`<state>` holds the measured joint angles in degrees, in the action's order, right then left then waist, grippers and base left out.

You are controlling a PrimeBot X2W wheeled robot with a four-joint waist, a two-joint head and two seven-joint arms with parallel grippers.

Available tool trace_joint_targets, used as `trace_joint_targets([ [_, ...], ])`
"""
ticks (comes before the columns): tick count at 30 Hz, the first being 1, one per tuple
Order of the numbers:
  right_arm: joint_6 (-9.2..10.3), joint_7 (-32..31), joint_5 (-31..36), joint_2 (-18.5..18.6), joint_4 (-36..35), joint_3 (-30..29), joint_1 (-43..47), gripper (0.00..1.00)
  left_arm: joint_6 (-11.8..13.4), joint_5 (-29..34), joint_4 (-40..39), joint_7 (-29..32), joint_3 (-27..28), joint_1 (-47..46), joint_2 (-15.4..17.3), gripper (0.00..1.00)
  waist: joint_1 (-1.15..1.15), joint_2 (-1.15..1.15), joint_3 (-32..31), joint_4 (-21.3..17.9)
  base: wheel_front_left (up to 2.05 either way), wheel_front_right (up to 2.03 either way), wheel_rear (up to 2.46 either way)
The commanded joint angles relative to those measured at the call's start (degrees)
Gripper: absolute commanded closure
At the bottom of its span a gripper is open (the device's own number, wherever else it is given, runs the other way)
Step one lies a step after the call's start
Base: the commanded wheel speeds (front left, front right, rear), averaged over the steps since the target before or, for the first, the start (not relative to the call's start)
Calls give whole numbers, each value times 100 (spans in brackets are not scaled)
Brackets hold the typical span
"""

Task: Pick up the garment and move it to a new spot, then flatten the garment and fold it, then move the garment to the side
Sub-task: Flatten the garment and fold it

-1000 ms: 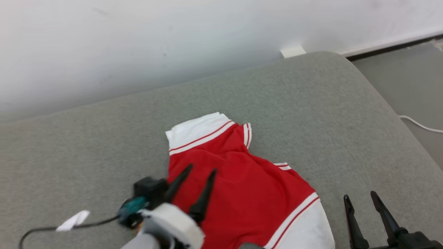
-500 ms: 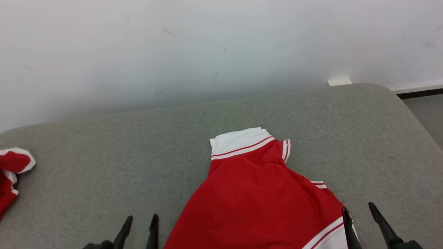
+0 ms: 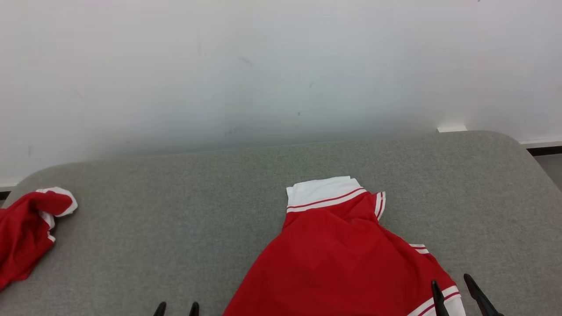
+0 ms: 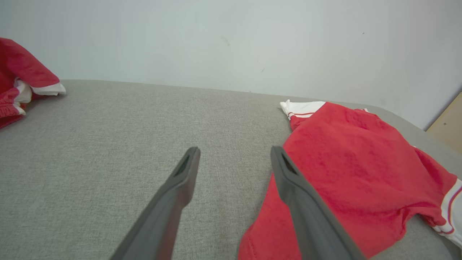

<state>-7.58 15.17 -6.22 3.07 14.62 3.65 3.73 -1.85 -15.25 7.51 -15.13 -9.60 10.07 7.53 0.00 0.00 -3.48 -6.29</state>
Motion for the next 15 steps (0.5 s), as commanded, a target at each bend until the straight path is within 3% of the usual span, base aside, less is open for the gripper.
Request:
trace_joint_targets([
  [1, 18, -6, -25, 5, 8, 0, 26, 0, -16, 41, 18, -1, 38, 88, -12, 0, 0, 0, 3, -8, 0, 0, 0],
  [10, 18, -6, -88, 29, -60, -81, -54, 0, -323, 461, 60, -1, 327, 201, -253, 0, 0, 0, 33, 6, 0, 0, 0],
  [15, 18, -7, -230, 310, -171, -25, -67, 0, -415, 743, 317, 41, 7, 311, -170, 0, 0, 0, -31, -75, 0, 0, 0],
])
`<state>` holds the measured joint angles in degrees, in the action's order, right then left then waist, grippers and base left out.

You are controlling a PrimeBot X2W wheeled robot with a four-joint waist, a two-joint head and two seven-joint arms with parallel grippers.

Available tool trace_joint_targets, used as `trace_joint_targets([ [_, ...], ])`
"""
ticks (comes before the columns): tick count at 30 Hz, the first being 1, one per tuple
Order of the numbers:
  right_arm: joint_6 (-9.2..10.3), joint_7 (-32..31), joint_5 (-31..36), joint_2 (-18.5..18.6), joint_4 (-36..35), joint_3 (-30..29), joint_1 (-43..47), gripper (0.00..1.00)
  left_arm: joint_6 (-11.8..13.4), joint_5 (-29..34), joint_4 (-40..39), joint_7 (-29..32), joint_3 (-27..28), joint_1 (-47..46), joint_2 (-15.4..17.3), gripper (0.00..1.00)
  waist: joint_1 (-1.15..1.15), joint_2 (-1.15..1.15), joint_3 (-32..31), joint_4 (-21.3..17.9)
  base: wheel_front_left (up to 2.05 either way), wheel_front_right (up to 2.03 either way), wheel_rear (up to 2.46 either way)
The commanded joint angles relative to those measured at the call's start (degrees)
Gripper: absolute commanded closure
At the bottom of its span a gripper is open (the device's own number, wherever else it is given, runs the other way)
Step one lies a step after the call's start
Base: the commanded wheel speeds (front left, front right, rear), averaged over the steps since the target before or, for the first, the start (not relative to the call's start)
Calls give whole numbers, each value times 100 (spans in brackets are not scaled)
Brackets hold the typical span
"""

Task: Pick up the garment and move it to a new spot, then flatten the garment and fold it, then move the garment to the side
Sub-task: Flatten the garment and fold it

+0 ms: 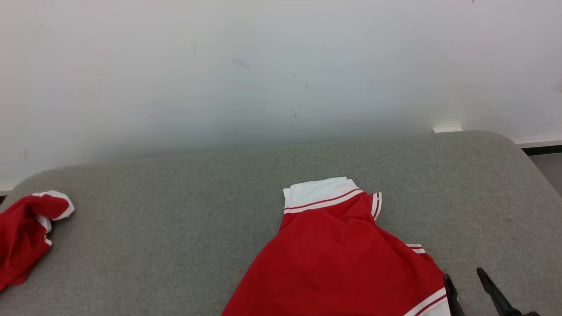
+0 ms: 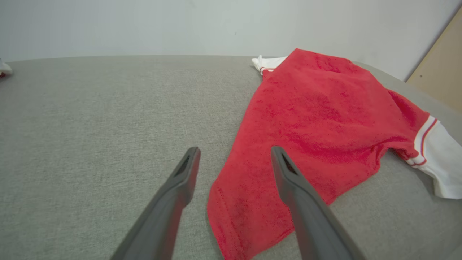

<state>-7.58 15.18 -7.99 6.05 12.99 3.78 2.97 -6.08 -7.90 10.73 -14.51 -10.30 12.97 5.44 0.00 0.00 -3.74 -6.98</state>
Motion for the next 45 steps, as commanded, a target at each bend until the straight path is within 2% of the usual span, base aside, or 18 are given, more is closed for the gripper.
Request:
trace_joint_targets([
  [1, 18, -33, -90, 131, 95, 54, 61, 0, -25, 46, -26, 54, -56, 17, 88, 0, 0, 0, -13, -18, 0, 0, 0],
  [3, 18, -296, -146, 435, 178, 243, 70, 0, -73, 109, -121, 302, -300, 31, 216, 0, 0, 0, -10, -36, 0, 0, 0],
  [9, 18, -1631, -686, 1116, 288, 580, 317, 0, -129, -22, -366, 987, -899, 23, 604, 0, 0, 0, 93, -101, 0, 0, 0],
  [15, 18, -2453, -1177, 1253, 399, 899, 445, 0, -135, -170, -112, 1173, -1268, -158, 793, 0, 0, 0, 231, -139, 0, 0, 0],
  [24, 18, -2695, -1415, 1185, 654, 1277, 248, 0, -123, -291, 543, 1115, -1446, -383, 894, 0, 0, 0, 320, -155, 0, 0, 0],
  [33, 18, -2626, -1464, 1211, 773, 1356, 162, 0, 132, -177, 856, 935, -1313, -521, 1006, 0, 0, 0, 324, -115, 0, 0, 0],
  [40, 17, -2829, -1638, 1223, 775, 1509, 226, 0, 292, -57, 908, 943, -1360, -553, 1105, 0, 0, 0, 305, -83, 0, 0, 0],
  [45, 17, -2912, -1763, 1269, 696, 1550, 275, 0, 408, -2, 651, 926, -1395, -456, 1145, 0, 0, 0, 289, -89, 0, 0, 0],
])
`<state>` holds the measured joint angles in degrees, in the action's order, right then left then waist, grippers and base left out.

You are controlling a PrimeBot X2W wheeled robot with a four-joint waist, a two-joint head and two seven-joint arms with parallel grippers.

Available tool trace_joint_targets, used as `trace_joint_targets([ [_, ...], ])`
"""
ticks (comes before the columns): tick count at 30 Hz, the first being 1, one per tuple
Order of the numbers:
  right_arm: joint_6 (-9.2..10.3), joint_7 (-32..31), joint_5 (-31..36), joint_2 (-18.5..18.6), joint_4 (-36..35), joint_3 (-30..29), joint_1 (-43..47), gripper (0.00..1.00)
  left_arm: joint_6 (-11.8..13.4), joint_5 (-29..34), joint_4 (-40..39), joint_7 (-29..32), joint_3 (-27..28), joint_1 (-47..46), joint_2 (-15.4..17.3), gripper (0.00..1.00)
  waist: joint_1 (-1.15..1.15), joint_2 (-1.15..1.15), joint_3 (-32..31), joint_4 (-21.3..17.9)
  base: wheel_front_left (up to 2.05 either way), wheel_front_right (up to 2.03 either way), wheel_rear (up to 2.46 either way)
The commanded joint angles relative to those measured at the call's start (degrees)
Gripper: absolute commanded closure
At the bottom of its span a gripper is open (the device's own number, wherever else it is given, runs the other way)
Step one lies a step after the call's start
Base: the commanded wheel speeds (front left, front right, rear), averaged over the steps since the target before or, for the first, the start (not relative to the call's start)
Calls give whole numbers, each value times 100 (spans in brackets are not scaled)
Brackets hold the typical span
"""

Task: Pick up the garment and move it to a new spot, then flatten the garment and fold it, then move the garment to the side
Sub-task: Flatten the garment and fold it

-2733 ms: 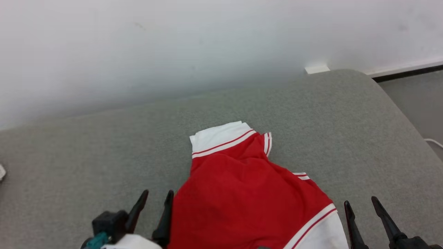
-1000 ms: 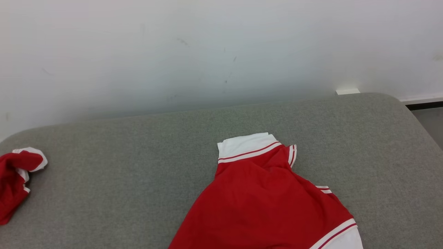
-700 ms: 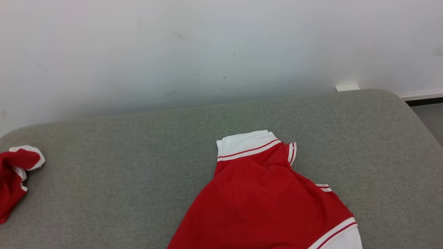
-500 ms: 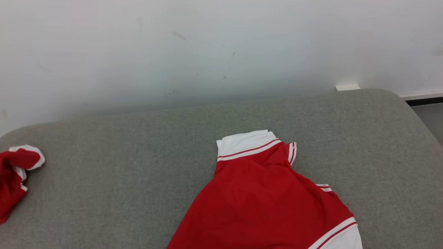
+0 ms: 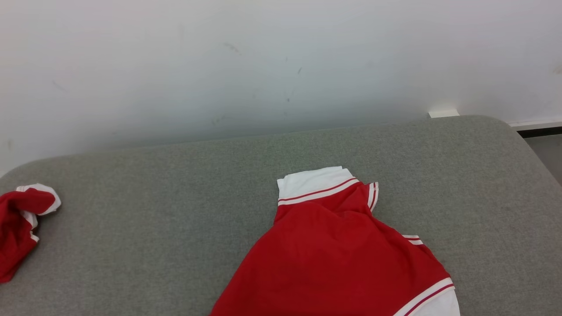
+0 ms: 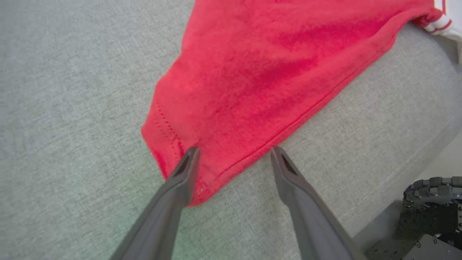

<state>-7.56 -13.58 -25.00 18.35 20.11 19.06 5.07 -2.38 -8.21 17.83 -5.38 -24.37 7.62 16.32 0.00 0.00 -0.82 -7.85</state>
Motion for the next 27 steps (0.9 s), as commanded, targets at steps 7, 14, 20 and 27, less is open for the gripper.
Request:
trace_joint_targets([
  [7, 16, -58, -112, 27, -52, 24, 98, 0, 164, 90, -296, 137, -5, 203, 199, 0, 0, 0, -17, 1, 0, 0, 0],
  [14, 16, -97, -148, -7, -50, 45, 55, 0, 123, 214, -215, 328, -136, 118, 307, 0, 0, 0, 1, 8, 0, 0, 0],
  [20, 6, -238, -265, -123, 24, 258, 22, 0, 130, 291, 26, 341, -230, -104, 294, 0, 0, 0, 34, -29, 0, 0, 0],
  [27, -26, -521, -614, -341, 162, 801, -270, 2, 146, 334, 498, 298, -315, -372, 255, 0, 0, 0, 96, -92, 0, 0, 0],
])
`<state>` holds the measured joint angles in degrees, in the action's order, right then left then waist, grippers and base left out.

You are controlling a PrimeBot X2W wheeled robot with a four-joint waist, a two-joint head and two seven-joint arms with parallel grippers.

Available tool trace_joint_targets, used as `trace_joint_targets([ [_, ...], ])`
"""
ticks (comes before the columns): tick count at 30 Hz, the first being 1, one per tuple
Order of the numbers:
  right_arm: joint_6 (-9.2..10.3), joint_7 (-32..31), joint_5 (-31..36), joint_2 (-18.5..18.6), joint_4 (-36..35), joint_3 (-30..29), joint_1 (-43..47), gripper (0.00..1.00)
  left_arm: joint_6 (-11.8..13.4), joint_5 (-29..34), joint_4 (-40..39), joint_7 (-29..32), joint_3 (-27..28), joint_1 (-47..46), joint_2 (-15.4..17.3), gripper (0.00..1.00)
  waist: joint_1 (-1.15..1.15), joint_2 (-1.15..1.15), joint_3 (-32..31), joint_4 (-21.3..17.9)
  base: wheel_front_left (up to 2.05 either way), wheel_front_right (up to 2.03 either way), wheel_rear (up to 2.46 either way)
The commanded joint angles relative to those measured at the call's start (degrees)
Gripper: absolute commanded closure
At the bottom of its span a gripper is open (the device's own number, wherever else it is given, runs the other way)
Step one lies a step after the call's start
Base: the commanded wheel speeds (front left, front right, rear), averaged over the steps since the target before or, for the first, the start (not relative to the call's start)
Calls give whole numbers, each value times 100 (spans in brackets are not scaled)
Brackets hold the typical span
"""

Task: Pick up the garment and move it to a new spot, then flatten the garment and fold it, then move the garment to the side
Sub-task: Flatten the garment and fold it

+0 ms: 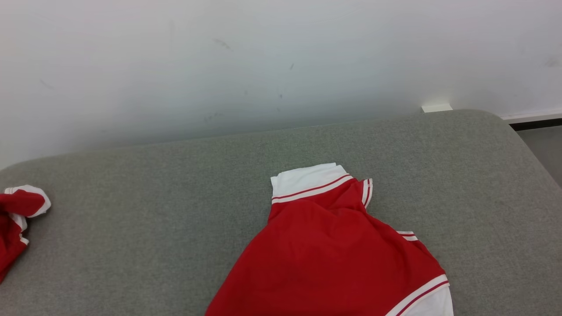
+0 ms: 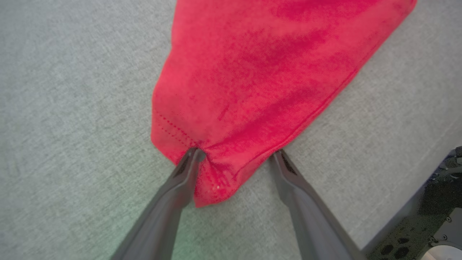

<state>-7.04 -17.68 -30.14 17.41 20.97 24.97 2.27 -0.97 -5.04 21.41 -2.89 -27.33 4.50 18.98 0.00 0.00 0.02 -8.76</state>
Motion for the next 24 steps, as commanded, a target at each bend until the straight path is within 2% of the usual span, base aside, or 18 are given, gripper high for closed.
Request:
trace_joint_targets([
  [1, -80, -124, -163, -290, 83, 270, -68, 39, 4, 26, 225, 47, -31, -99, -26, 4, 0, 0, 25, -1, 0, 0, 0],
  [2, -81, -74, -195, -309, 83, 330, -165, 63, -1, 20, 315, 39, -48, -148, -64, 55, 0, 0, 37, 6, 0, 0, 0],
  [3, -81, -34, -275, -348, 96, 373, -250, 94, -27, -7, 392, 47, -64, -197, -109, 86, 0, 0, 45, 18, 0, 0, 0],
  [4, -83, -20, -366, -392, 81, 446, -320, 100, -47, -49, 464, 41, -81, -232, -150, 100, 0, 0, 49, 30, 0, 0, 0],
  [9, -48, 328, -891, -222, -78, 441, -523, 100, -53, -299, 546, -139, 86, -392, -269, 100, 0, 0, 35, 98, 0, 0, 0],
  [14, -39, 741, -1627, -120, -780, 236, -564, 100, -85, -724, -60, -239, 418, -410, -228, 100, 0, 0, -20, 160, 0, 0, 0],
  [19, -39, 1005, -2327, 187, -1889, -137, -452, 100, -8, -1240, -1376, 83, 845, -266, -106, 100, 0, 0, -105, 194, 0, 0, 0],
  [24, -40, 975, -2837, 580, -3127, -649, -372, 100, -43, -1950, -3096, 824, 1223, -163, 20, 100, 0, 0, -172, 198, 0, 0, 0],
])
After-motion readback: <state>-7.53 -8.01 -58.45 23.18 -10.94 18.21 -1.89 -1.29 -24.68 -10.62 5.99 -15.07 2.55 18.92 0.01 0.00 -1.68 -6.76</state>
